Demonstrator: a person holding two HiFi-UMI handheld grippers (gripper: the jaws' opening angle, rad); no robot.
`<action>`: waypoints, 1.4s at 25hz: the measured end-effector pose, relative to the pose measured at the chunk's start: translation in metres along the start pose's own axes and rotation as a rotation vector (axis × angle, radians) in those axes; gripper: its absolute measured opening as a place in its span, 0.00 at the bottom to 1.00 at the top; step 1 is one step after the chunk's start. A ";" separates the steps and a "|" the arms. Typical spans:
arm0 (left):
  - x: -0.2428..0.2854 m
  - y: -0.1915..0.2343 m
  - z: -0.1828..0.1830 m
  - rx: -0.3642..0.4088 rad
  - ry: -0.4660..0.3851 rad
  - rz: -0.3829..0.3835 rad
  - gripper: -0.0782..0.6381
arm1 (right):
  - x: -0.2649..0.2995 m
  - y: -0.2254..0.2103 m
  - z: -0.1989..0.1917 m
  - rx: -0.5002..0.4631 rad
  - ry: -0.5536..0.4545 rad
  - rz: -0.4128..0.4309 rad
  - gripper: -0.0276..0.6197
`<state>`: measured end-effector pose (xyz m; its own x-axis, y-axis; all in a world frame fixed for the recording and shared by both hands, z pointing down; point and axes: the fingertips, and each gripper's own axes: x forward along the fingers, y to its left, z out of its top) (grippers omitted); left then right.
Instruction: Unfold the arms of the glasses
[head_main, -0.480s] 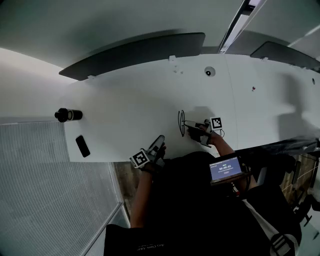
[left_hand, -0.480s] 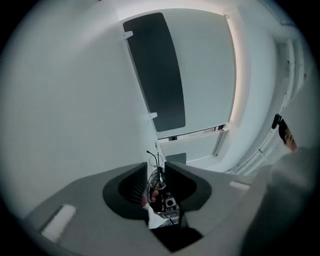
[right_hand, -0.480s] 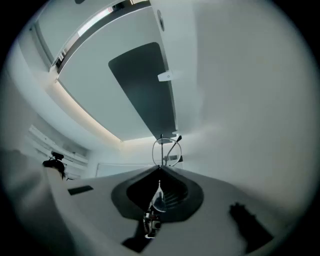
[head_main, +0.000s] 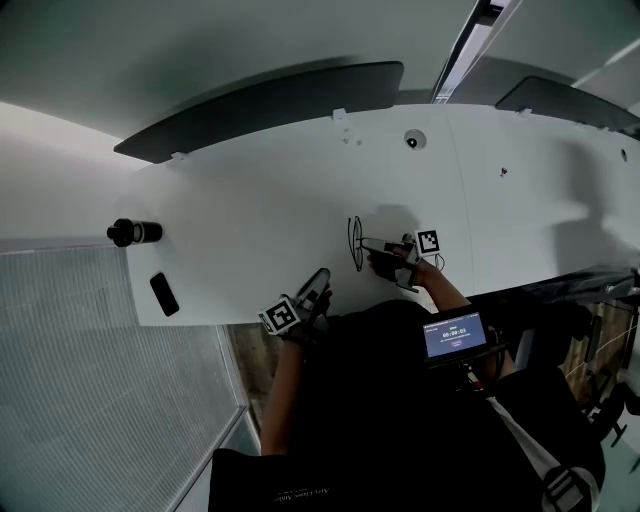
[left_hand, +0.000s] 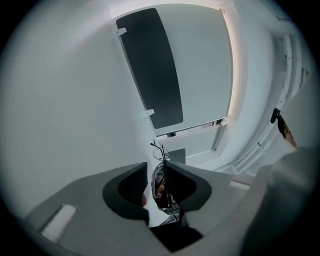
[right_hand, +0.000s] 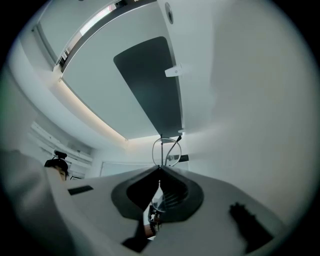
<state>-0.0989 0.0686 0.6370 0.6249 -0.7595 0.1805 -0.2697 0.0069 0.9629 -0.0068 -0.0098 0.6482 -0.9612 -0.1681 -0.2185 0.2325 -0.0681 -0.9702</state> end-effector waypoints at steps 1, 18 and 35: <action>0.001 -0.002 -0.001 0.024 0.005 0.003 0.24 | 0.001 0.002 -0.001 -0.001 0.002 0.005 0.06; -0.011 -0.063 0.021 -0.052 0.041 -0.016 0.26 | 0.034 0.057 -0.039 -0.014 0.052 0.071 0.06; -0.017 -0.138 0.027 0.071 0.117 -0.104 0.26 | 0.055 0.152 -0.060 -0.113 0.116 0.112 0.06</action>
<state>-0.0920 0.0633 0.4955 0.7317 -0.6732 0.1070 -0.2480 -0.1167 0.9617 -0.0331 0.0294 0.4829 -0.9423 -0.0537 -0.3303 0.3274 0.0566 -0.9432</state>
